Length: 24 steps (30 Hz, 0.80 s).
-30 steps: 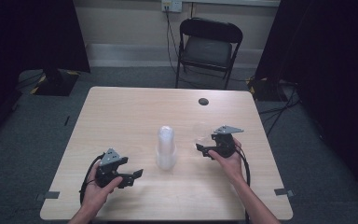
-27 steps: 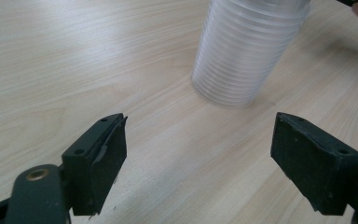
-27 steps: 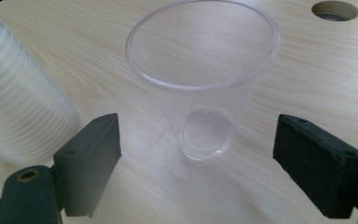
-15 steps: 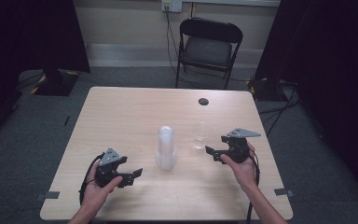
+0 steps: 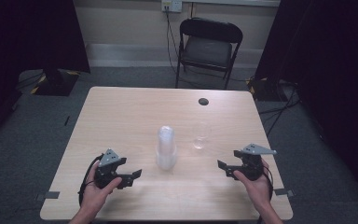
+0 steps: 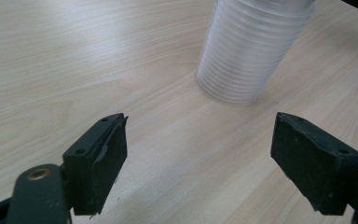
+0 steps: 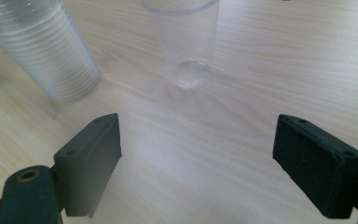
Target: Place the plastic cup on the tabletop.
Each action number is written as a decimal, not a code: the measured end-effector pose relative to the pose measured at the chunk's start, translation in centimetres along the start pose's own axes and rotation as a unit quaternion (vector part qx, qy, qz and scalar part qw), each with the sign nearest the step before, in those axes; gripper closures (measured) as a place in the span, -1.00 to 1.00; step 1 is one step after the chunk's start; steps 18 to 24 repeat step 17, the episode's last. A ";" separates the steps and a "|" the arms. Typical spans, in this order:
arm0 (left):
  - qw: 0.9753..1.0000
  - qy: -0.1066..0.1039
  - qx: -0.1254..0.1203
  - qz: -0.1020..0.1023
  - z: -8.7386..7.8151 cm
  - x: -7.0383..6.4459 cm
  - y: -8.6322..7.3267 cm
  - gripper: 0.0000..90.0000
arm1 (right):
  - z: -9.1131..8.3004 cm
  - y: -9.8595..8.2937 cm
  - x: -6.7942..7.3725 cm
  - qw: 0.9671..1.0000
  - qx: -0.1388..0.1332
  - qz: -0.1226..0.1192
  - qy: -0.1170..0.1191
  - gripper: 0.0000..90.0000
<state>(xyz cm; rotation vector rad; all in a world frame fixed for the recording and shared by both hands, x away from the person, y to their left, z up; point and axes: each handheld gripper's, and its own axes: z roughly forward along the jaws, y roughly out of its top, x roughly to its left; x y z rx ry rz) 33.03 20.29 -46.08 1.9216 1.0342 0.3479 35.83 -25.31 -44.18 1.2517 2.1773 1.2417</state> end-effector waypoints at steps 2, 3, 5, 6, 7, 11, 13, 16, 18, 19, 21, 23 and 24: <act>1.000 0.002 0.001 -0.003 0.0 -0.1 0.0 -0.59 | -0.8 -0.5 -0.1 1.000 0.001 0.004 -0.003 -0.66; 1.000 0.003 0.003 -0.002 0.0 -0.1 0.0 -0.59 | -1.1 -0.8 -0.2 1.000 0.001 0.006 -0.003 -0.66; 1.000 0.002 0.007 0.001 0.0 -0.2 -0.1 -0.59 | -1.5 -1.4 -0.3 1.000 0.010 0.009 0.000 -0.64; 1.000 0.001 0.008 0.004 0.0 -0.2 -0.2 -0.59 | -1.8 -1.7 -0.4 1.000 0.010 0.004 -0.008 -0.63; 1.000 0.003 0.008 0.010 -0.1 -0.2 -0.2 -0.59 | -2.1 -2.0 -0.5 1.000 0.008 0.004 -0.013 -0.63; 1.000 0.006 0.005 0.004 -0.1 0.1 -0.2 -0.59 | -2.6 -3.3 -1.0 0.999 0.010 0.017 -0.032 -0.63; 1.000 0.005 0.005 0.003 -0.1 0.2 -0.3 -0.59 | -2.6 -3.9 -1.2 0.999 0.016 0.025 -0.036 -0.63; 1.000 0.006 0.007 0.009 0.0 0.1 -0.3 -0.59 | -2.5 -4.2 -1.2 0.998 0.023 0.037 -0.042 -0.61; 1.000 0.007 0.009 0.013 0.0 0.1 -0.3 -0.59 | -2.4 -4.2 -1.2 0.998 0.022 0.036 -0.044 -0.61; 1.000 0.007 0.009 0.013 0.0 0.1 -0.3 -0.59 | -2.4 -4.2 -1.2 0.998 0.022 0.036 -0.044 -0.61; 1.000 0.007 0.009 0.013 0.0 0.1 -0.3 -0.59 | -2.4 -4.2 -1.2 0.998 0.022 0.036 -0.044 -0.61; 1.000 0.007 0.009 0.013 0.0 0.1 -0.3 -0.59 | -2.4 -4.2 -1.2 0.998 0.022 0.036 -0.044 -0.61; 1.000 0.007 0.009 0.013 0.0 0.1 -0.3 -0.59 | -2.4 -4.2 -1.2 0.998 0.022 0.036 -0.044 -0.61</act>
